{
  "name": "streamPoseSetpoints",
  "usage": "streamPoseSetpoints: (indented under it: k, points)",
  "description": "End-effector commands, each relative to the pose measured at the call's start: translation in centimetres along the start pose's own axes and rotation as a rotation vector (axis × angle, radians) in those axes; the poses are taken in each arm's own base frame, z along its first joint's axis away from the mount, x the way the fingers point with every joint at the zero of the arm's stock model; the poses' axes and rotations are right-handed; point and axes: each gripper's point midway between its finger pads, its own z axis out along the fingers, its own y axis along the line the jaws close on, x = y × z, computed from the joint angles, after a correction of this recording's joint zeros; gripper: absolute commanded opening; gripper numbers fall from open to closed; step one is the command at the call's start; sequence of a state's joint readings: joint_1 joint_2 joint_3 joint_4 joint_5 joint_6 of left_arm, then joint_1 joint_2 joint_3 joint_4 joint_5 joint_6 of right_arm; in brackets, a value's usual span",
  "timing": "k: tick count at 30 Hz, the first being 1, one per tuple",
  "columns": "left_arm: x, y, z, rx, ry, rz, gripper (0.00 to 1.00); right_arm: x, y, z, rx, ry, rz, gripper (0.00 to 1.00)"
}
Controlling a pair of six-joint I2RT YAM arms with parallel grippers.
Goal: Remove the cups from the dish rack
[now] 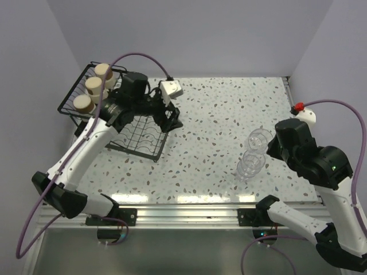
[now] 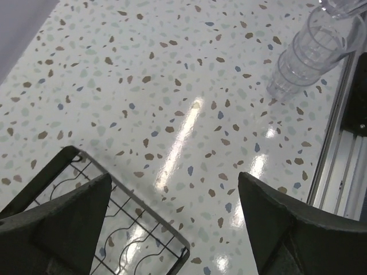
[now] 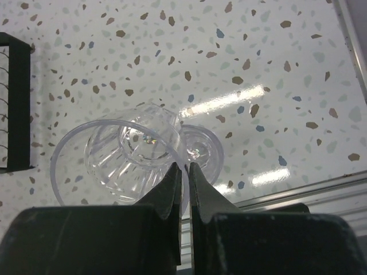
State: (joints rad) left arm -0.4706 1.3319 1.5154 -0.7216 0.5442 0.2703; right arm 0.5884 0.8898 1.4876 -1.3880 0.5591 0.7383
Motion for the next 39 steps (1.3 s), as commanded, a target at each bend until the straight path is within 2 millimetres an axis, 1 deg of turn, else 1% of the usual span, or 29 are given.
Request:
streamPoseSetpoints:
  k: [1, 2, 3, 4, 5, 6, 8, 9, 10, 11, 12, 13, 14, 15, 17, 19, 20, 22, 25, 26, 27, 29, 30, 31, 34, 35, 37, 39]
  points:
    - [-3.6, -3.5, 2.8, 0.105, -0.037, 0.092, 0.91, 2.4, -4.6, -0.9, 0.163, 0.103, -0.108, 0.00]
    - [-3.2, -4.1, 4.1, 0.136, -0.004, 0.092, 0.86, 2.2, -5.2, -1.1, 0.176, 0.100, -0.113, 0.00]
    - [-5.1, -6.2, 4.4, 0.180, -0.031, 0.142, 0.78, 2.1, -5.4, -1.3, 0.179, 0.101, -0.110, 0.00]
    - [-5.5, -7.0, 5.0, 0.201, -0.028, 0.160, 0.74, 2.1, -5.6, -1.4, 0.181, 0.105, -0.108, 0.00]
    - [-5.9, -8.0, 5.4, 0.225, -0.028, 0.178, 0.72, 2.4, -5.8, -1.3, 0.191, 0.121, -0.104, 0.00]
    - [-6.8, -9.9, 6.5, 0.270, -0.037, 0.207, 0.71, 3.1, -5.4, -1.2, 0.167, 0.159, -0.113, 0.00]
    - [-7.6, -11.5, 7.4, 0.304, -0.048, 0.234, 0.71, 4.1, -5.3, -0.8, 0.162, 0.209, -0.122, 0.00]
    - [-8.1, -12.8, 8.5, 0.331, -0.051, 0.254, 0.71, 4.4, -5.2, -0.8, 0.153, 0.224, -0.123, 0.00]
    - [-8.3, -13.2, 8.9, 0.339, -0.052, 0.262, 0.71, 4.3, -5.2, -1.0, 0.147, 0.213, -0.109, 0.00]
    - [-8.0, -13.4, 10.0, 0.348, -0.036, 0.259, 0.71, 4.1, -5.2, -1.2, 0.139, 0.201, -0.100, 0.00]
    - [-8.6, -13.8, 10.3, 0.352, -0.047, 0.269, 0.71, 3.9, -5.2, -1.4, 0.132, 0.192, -0.092, 0.00]
    - [-8.6, -13.9, 10.7, 0.354, -0.046, 0.269, 0.70, 3.6, -5.0, -1.7, 0.118, 0.180, -0.083, 0.00]
    - [-8.2, -13.9, 11.7, 0.358, -0.032, 0.264, 0.70, 3.6, -4.9, -1.9, 0.109, 0.180, -0.082, 0.00]
    - [-8.3, -14.2, 12.0, 0.357, -0.032, 0.266, 0.70, 3.7, -4.8, -2.0, 0.099, 0.186, -0.080, 0.00]
    - [-7.9, -14.7, 13.2, 0.369, -0.017, 0.268, 0.70, 4.6, -4.3, -1.7, 0.080, 0.232, -0.083, 0.00]
    - [-7.6, -15.5, 13.8, 0.381, -0.008, 0.278, 0.70, 5.6, -4.2, -1.2, 0.081, 0.274, -0.097, 0.00]
    - [-7.4, -15.8, 14.4, 0.386, -0.003, 0.276, 0.70, 5.8, -4.3, -1.2, 0.082, 0.277, -0.095, 0.00]
    - [-7.6, -16.2, 14.9, 0.387, -0.009, 0.277, 0.70, 5.4, -4.3, -1.6, 0.073, 0.254, -0.080, 0.00]
    - [-8.5, -16.3, 15.9, 0.366, -0.035, 0.273, 0.69, 5.1, -4.6, -2.0, 0.070, 0.224, -0.070, 0.00]
    - [-8.5, -16.2, 16.8, 0.357, -0.037, 0.270, 0.69, 5.3, -4.6, -2.0, 0.066, 0.229, -0.068, 0.00]
    - [-8.9, -16.6, 17.0, 0.350, -0.044, 0.278, 0.68, 5.5, -4.7, -1.9, 0.066, 0.234, -0.068, 0.00]
    - [-8.4, -17.0, 18.0, 0.352, -0.026, 0.286, 0.68, 6.2, -4.7, -1.8, 0.064, 0.256, -0.069, 0.00]
    - [-8.2, -17.4, 18.3, 0.361, -0.022, 0.287, 0.68, 6.3, -4.7, -1.7, 0.064, 0.260, -0.072, 0.00]
    - [-8.0, -17.5, 18.5, 0.363, -0.016, 0.284, 0.68, 6.4, -4.8, -1.8, 0.061, 0.257, -0.069, 0.00]
    - [-7.4, -17.1, 19.0, 0.338, -0.001, 0.281, 0.68, 6.3, -5.1, -2.1, 0.058, 0.237, -0.063, 0.00]
    - [-7.7, -16.8, 19.1, 0.325, -0.014, 0.288, 0.68, 6.4, -5.2, -2.1, 0.060, 0.238, -0.066, 0.00]
    - [-7.6, -16.7, 19.3, 0.316, -0.013, 0.288, 0.67, 6.8, -5.3, -1.9, 0.065, 0.249, -0.073, 0.00]
    - [-7.4, -17.2, 19.3, 0.337, -0.009, 0.277, 0.66, 6.9, -5.3, -1.8, 0.070, 0.257, -0.082, 0.00]
